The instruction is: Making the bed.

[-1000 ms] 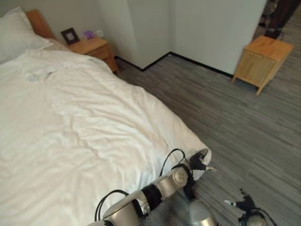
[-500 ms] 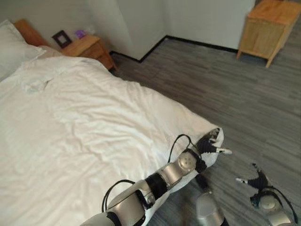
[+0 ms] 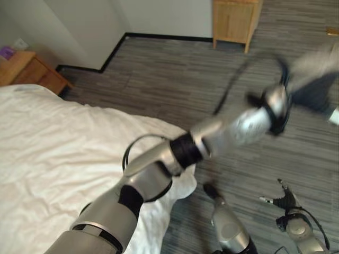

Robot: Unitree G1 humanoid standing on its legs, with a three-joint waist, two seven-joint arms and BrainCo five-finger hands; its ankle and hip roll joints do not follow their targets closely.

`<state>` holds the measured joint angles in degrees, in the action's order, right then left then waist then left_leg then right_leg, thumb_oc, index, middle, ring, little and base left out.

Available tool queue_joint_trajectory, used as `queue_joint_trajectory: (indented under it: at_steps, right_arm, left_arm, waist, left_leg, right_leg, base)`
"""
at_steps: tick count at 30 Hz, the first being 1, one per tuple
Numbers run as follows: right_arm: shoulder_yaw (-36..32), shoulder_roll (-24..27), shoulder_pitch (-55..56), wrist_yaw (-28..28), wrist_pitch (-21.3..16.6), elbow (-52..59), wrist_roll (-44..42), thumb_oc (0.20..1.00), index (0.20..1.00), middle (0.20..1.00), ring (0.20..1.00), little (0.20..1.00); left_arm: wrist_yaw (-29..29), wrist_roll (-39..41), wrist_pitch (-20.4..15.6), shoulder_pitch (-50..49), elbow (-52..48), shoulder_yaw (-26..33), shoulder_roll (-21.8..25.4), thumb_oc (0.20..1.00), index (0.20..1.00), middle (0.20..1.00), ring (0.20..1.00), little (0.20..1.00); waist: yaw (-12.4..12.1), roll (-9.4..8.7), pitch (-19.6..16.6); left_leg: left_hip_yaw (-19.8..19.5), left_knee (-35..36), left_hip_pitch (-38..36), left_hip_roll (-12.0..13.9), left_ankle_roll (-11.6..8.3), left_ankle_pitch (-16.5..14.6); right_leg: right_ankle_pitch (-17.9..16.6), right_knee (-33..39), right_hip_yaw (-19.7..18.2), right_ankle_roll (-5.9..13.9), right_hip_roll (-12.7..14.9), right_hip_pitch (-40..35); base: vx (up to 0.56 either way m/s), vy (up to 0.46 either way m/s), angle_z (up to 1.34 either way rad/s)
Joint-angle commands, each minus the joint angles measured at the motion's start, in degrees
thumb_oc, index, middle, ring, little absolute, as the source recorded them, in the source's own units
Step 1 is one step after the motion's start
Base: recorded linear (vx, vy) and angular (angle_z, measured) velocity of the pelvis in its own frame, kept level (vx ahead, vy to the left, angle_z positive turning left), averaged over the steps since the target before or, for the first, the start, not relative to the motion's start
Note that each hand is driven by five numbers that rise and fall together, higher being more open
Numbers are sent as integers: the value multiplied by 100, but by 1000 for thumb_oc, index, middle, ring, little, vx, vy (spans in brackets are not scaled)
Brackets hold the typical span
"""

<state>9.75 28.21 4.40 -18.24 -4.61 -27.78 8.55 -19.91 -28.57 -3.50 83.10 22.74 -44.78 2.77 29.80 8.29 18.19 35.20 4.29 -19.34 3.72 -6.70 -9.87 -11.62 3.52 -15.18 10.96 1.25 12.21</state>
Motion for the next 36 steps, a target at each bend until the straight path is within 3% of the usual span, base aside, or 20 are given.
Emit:
queue_joint_trajectory:
  at_steps: [1, 3, 5, 7, 8, 9, 10, 11, 13, 14, 15, 16, 17, 18, 19, 24, 25, 28, 33, 36]
  right_arm:
    - [128, 231, 494, 50, -473, 148, -121, 1000, 1000, 1000, 1000, 1000]
    - [105, 257, 537, 152, -583, 280, -250, 1000, 1000, 1000, 1000, 1000]
    - [109, 256, 533, 153, -580, 285, -249, 1000, 1000, 1000, 1000, 1000]
    - [-12, 240, 586, 172, -581, 567, -362, 1000, 1000, 1000, 1000, 1000]
    - [-8, 238, 583, 172, -579, 568, -362, 620, 620, 620, 620, 620]
    - [-165, 271, 598, 132, -584, 723, -372, 620, 620, 620, 620, 620]
    - [-198, 298, 567, 111, -548, 812, -297, 200, 200, 200, 200, 200]
    - [-352, 337, 433, 65, -493, 1186, -239, 200, 200, 200, 200, 200]
    - [-393, 413, 275, 53, -433, 1461, -140, 200, 200, 200, 200, 200]
    - [-908, 1273, -253, 432, -147, 1404, -800, 200, 200, 200, 200, 200]
    - [-1028, 1058, -363, 981, -704, 1254, -2125, 200, 200, 200, 200, 200]
    - [-944, 1022, -654, 681, -674, 1447, -1901, 200, 200, 200, 200, 200]
    - [-1545, 1511, 122, 1096, -548, 2342, -1638, 200, 200, 200, 200, 200]
    - [-1760, 2020, -218, 1458, -1202, 3347, -2335, 200, 200, 200, 200, 200]
    - [-985, 1519, -570, 1142, -378, 2560, -2422, 200, 200, 200, 200, 200]
    - [113, 141, -2065, 1315, -743, 2423, -3348, 200, 200, 200, 200, 200]
    - [142, 127, -2101, 1311, -756, 2392, -3347, 200, 200, 200, 200, 200]
    - [663, -773, -3165, 1580, -777, 1478, -4699, 200, 200, 200, 200, 200]
    - [505, -1202, -4197, 1702, -951, 441, -5859, 200, 200, 200, 200, 200]
    - [116, -1104, -4811, 1677, -975, -671, -6313, 200, 200, 200, 200, 200]
  left_arm:
    - [-453, -1799, 388, -974, 939, -437, -263, 1000, 1000, 1000, 1000, 1000]
    - [-470, -2102, 674, -641, 1558, -504, 414, 1000, 1000, 1000, 1000, 1000]
    - [-479, -2102, 671, -637, 1570, -506, 416, 1000, 1000, 1000, 1000, 1000]
    - [-414, -2124, 944, -524, 2377, -538, 1349, 1000, 1000, 1000, 1000, 1000]
    - [-414, -2123, 944, -526, 2375, -540, 1355, 1000, 1000, 1000, 1000, 1000]
    - [-403, -1926, 992, -620, 2660, -451, 2102, 1000, 1000, 1000, 1000, 1000]
    - [-485, -1731, 1019, -664, 2423, -255, 2386, 1000, 1000, 1000, 1000, 1000]
    - [-509, -1099, 899, -1175, 1820, 344, 3229, 1000, 1000, 1000, 1000, 1000]
    - [-502, -484, 811, -1633, 1625, 842, 3603, 1000, 1000, 1000, 1000, 1000]
    - [-300, 13, 636, -1943, 1478, 1187, 3832, 1000, 1000, 1000, 1000, 1000]
    - [-458, 1084, 380, -2570, 1452, 2021, 3982, 1000, 1000, 1000, 1000, 1000]
    - [-710, 1382, 361, -3168, 896, 2513, 3988, 1000, 1000, 1000, 1000, 1000]
    - [-411, 1756, 243, -4552, 513, 3435, 4490, 1000, 1000, 1000, 1000, 1000]
    - [-506, 2725, -26, -5429, 408, 4191, 4355, 1000, 1000, 1000, 1000, 1000]
    - [-375, 3157, 63, -5618, 421, 4306, 4241, 1000, 1000, 1000, 1000, 1000]
    - [-176, 3952, -183, -6943, 330, 4864, 3902, 1000, 1000, 1000, 1000, 1000]
    - [-171, 3956, -180, -6966, 318, 4895, 3914, 1000, 1000, 1000, 1000, 1000]
    - [232, 5216, -370, -7442, 1157, 5048, 3342, 1000, 1000, 1000, 1000, 1000]
    - [625, 6106, -536, -8088, 1540, 5095, 2918, 1000, 1000, 1000, 1000, 1000]
    - [1004, 6840, -493, -8714, 2364, 5167, 2285, 1000, 1000, 1000, 1000, 1000]
  waist:
    - [97, 99, -588]
    - [18, 159, -680]
    - [50, 153, -669]
    - [-131, 143, -803]
    - [-121, 138, -806]
    - [-350, 140, -845]
    - [-392, 104, -897]
    - [-733, 42, -942]
    - [-943, -21, -991]
    - [-1096, -115, -1125]
    - [-1340, -193, -1119]
    - [-1401, -248, -1088]
    - [-1422, -318, -1122]
    - [-1639, -362, -1170]
    - [-1778, -353, -1203]
    - [-2460, -440, -1094]
    - [-2426, -447, -1104]
    - [-2950, -448, -896]
    - [-3437, -282, -648]
    - [-3734, 4, -425]
  left_leg:
    - [-551, -334, 109, 0, -116, 502]
    - [-737, -216, 64, 79, -166, 609]
    - [-763, -207, 57, 83, -167, 617]
    - [-1069, -77, 104, 218, -245, 824]
    - [-1078, -74, 111, 217, -245, 832]
    - [-1244, -48, 150, 280, -266, 888]
    - [-1430, 6, 214, 317, -266, 918]
    - [-1742, 28, 318, 389, -268, 910]
    - [-1882, 49, 370, 427, -275, 925]
    - [-2033, 71, 432, 471, -310, 967]
    - [-2143, 71, 435, 524, -335, 1003]
    - [-2137, 71, 459, 567, -359, 999]
    - [-2162, 71, 530, 616, -399, 1033]
    - [-2200, 71, 601, 701, -439, 1062]
    - [-2259, 71, 675, 726, -467, 1041]
    - [-2758, 71, 1095, 845, -507, 1236]
    - [-2774, 71, 1118, 844, -508, 1241]
    - [-3019, 71, 1404, 909, -569, 1395]
    - [-3248, 71, 1851, 914, -668, 1700]
    - [-3357, 71, 2314, 838, -732, 1907]
  right_leg:
    - [236, 73, 356, 273, 161, -444]
    - [301, 65, 521, 239, 170, -567]
    - [308, 65, 548, 237, 176, -582]
    - [369, 84, 864, 146, 230, -762]
    - [365, 86, 871, 144, 234, -760]
    - [419, 77, 1031, 118, 260, -839]
    - [446, 96, 1194, 87, 294, -878]
    - [579, 104, 1465, 20, 323, -1010]
    - [639, 127, 1622, -24, 328, -1080]
    - [674, 148, 1816, -65, 337, -1146]
    - [741, 148, 1937, -89, 324, -1234]
    - [748, 148, 1971, -120, 320, -1243]
    - [765, 148, 2008, -165, 303, -1227]
    - [863, 148, 2084, -193, 259, -1247]
    - [873, 148, 2161, -220, 274, -1254]
    - [943, 148, 2635, -302, 300, -1223]
    - [945, 148, 2650, -303, 303, -1210]
    - [957, 148, 2878, -353, 300, -1100]
    - [876, 148, 3093, -375, 390, -801]
    - [793, 148, 3166, -368, 536, -425]
  base:
    - [117, -3, 12]
    - [87, -23, 17]
    - [33, -35, 42]
    - [32, -65, 59]
    - [0, -33, 73]
    - [-24, -56, 76]
    - [-22, -93, 94]
    - [-24, -85, 104]
    - [20, -95, 135]
    - [74, -140, 119]
    - [26, -134, 84]
    - [1, -78, 42]
    - [12, -47, 54]
    - [19, -44, 54]
    - [9, -35, 41]
    - [-65, -51, 65]
    - [-73, -67, 99]
    - [-121, -42, 81]
    - [-124, 12, 45]
    - [-99, 48, 16]
